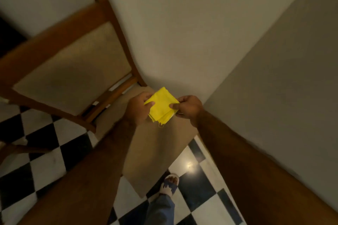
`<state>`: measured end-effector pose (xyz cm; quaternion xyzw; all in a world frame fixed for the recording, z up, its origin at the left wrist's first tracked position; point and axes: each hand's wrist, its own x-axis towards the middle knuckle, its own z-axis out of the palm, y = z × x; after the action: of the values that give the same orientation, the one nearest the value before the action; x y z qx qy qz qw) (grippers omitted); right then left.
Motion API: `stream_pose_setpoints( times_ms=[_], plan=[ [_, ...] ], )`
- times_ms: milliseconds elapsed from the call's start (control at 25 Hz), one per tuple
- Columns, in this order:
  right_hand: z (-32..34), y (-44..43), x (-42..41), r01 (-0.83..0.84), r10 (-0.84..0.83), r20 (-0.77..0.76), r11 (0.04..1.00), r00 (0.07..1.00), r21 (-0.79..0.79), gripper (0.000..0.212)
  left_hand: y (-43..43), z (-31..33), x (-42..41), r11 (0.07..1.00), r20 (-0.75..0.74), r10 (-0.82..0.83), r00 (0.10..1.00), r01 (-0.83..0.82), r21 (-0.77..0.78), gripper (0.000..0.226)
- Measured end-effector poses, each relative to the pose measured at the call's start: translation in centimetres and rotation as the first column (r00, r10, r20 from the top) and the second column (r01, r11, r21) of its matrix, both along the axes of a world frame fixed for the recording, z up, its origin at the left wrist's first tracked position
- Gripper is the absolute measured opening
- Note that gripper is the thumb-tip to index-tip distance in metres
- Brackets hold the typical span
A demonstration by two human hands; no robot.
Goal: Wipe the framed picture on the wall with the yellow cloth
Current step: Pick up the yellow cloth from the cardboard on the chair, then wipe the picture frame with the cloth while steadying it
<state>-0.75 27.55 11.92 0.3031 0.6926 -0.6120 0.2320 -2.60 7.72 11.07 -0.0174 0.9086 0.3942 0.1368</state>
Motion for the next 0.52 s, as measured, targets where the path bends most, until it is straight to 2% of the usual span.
stream_pose_setpoints(
  times_ms=[40,160,320,520],
  plan=[
    [3.5,1.6,-0.1,0.019,-0.018,-0.057,0.999,0.998,0.027,0.035,1.4,2.9,-0.6,0.998,-0.034,-0.019,0.999,0.021,0.051,0.033],
    [14.2,6.1,0.5,0.105,-0.078,-0.202,0.987,0.976,0.123,0.024,5.8,11.0,-1.6,0.983,-0.096,-0.056,0.994,0.072,0.170,0.030],
    [28.9,12.7,2.8,0.245,-0.147,-0.413,0.950,0.899,0.195,0.028,13.0,23.2,-1.9,0.940,-0.288,-0.072,0.955,0.162,0.301,0.029],
    [46.8,20.3,7.9,0.438,-0.185,-0.658,0.866,0.730,0.242,0.027,22.4,40.0,-0.4,0.778,-0.406,-0.138,0.904,0.352,0.521,0.030]
  ],
)
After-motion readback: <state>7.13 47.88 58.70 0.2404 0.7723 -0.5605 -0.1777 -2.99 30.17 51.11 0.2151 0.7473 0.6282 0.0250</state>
